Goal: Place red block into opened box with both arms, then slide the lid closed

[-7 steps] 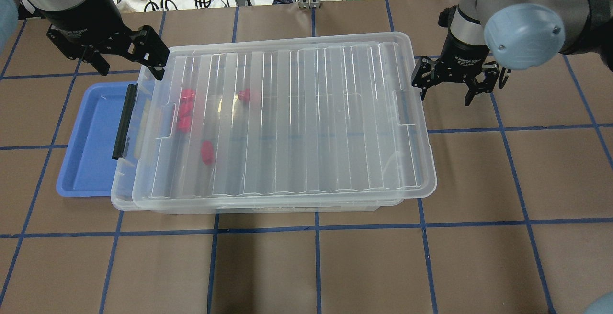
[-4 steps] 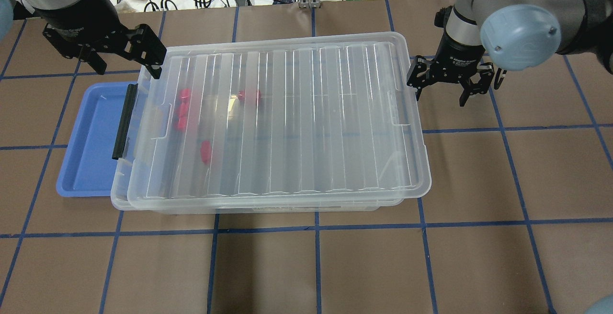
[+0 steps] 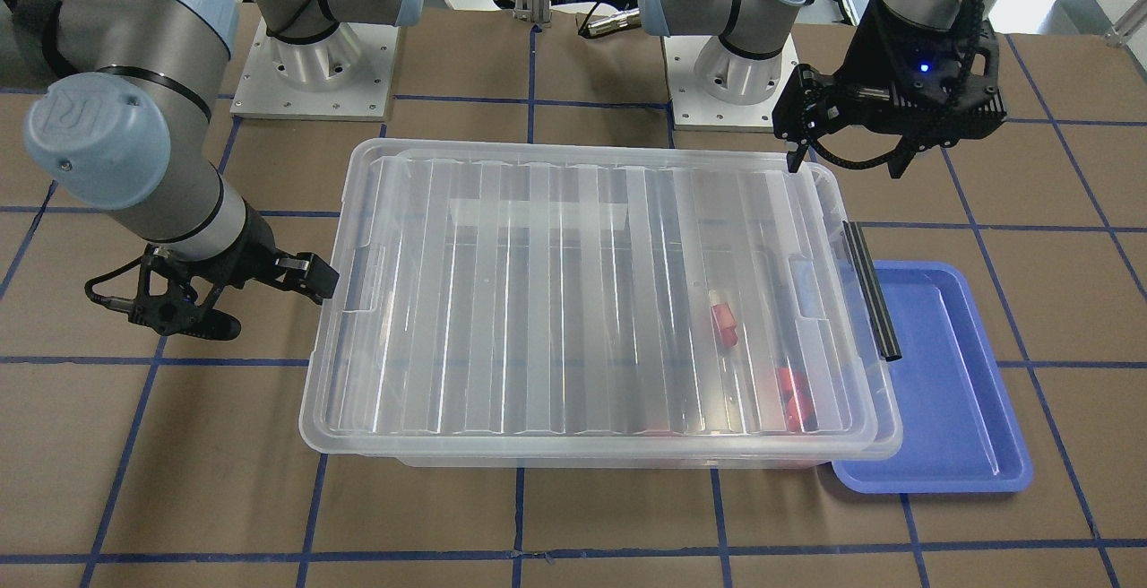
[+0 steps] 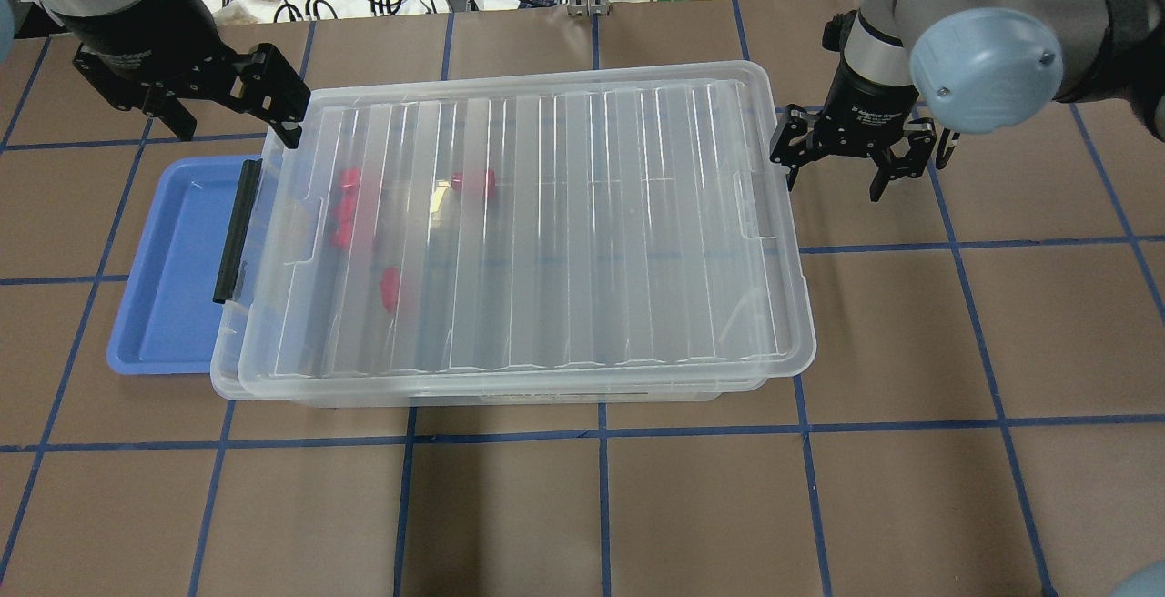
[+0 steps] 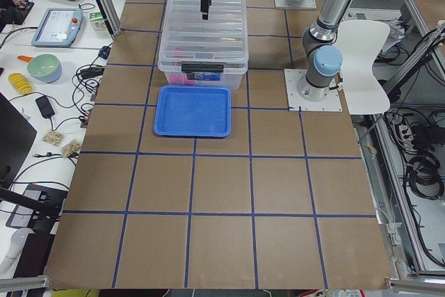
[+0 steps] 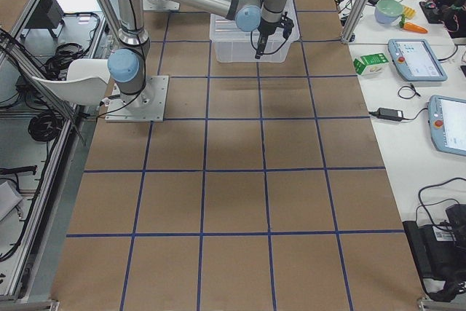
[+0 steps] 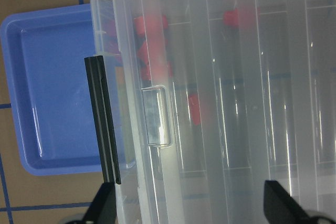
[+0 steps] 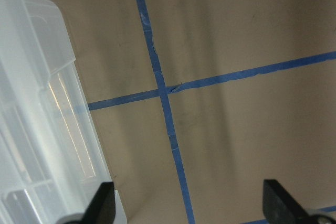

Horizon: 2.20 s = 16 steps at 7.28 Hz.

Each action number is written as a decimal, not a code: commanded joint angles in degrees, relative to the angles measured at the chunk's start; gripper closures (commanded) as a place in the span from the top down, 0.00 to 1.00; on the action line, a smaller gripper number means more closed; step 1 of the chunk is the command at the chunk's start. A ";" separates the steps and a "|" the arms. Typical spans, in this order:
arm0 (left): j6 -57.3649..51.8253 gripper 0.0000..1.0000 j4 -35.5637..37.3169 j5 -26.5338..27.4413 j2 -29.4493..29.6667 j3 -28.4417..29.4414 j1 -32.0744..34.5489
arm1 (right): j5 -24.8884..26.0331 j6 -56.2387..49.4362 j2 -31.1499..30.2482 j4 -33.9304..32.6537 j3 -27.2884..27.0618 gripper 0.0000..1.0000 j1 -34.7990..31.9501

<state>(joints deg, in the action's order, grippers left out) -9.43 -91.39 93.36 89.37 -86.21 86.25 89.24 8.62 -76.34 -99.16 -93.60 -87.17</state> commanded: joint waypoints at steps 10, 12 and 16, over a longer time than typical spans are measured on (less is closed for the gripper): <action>-0.07 1.00 -0.46 -0.02 -0.77 -0.10 -0.64 | 0.23 -1.15 -19.54 18.75 -1.76 1.00 -0.81; 0.02 1.00 -0.46 -0.20 -0.34 -0.10 -0.47 | 0.06 -1.24 -19.54 18.39 -0.98 1.00 -0.81; -0.07 1.00 -0.46 -1.07 0.63 -0.19 0.06 | 0.06 -0.81 -19.10 16.37 -0.97 1.00 -0.72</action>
<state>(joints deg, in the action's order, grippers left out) -9.46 -91.85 92.38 89.86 -86.36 86.25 89.33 7.50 -95.50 -82.17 -94.65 -87.92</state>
